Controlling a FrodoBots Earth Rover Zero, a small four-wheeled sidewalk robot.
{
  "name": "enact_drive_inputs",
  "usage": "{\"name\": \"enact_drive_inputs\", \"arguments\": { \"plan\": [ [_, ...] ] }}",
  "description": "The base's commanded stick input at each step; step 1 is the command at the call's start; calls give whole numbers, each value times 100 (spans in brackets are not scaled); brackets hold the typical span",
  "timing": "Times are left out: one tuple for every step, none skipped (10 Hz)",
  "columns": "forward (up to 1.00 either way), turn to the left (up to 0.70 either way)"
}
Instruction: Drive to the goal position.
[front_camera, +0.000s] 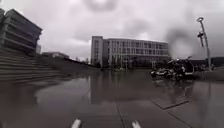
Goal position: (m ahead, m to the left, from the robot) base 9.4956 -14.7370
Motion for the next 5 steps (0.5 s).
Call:
{"name": "enact_drive_inputs", "arguments": {
  "plan": [
    [70, 0],
    [70, 0],
    [70, 0],
    [70, 0],
    [70, 0]
  ]
}}
